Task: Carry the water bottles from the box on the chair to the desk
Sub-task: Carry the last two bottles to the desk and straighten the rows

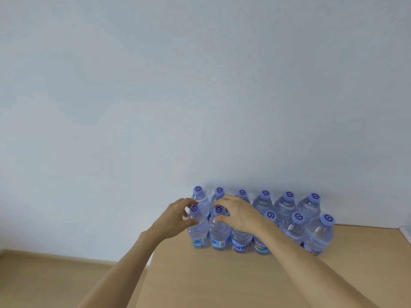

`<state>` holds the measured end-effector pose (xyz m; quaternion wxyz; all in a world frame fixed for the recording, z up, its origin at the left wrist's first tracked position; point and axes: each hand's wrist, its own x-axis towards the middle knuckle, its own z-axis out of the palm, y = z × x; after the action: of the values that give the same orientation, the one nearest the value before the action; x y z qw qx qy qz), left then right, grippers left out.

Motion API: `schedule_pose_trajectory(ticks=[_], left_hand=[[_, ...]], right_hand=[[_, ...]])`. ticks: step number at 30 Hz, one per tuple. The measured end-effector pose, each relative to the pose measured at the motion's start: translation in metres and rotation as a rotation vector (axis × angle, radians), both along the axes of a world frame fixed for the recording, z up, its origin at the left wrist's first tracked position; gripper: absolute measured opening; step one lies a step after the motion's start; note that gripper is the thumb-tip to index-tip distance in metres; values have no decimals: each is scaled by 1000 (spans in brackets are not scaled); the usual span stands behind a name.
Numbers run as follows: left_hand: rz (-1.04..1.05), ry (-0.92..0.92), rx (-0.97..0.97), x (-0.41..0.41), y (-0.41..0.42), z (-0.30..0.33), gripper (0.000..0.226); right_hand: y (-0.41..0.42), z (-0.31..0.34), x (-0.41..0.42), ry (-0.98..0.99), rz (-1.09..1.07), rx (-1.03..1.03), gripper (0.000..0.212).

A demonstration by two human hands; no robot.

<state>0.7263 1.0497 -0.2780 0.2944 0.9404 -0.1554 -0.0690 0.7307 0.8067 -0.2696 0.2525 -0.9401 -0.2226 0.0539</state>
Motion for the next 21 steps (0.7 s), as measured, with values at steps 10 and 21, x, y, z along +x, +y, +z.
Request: schedule_pose_trajectory(ticks=[10,21], left_hand=[[40,-50,32,12,-3,-4,28],[80,-60,-3,7,-5,-6,39]], right_hand=[[4,2,-6,49,-71,57,42],[2,3,-6,30,-70,31,46]])
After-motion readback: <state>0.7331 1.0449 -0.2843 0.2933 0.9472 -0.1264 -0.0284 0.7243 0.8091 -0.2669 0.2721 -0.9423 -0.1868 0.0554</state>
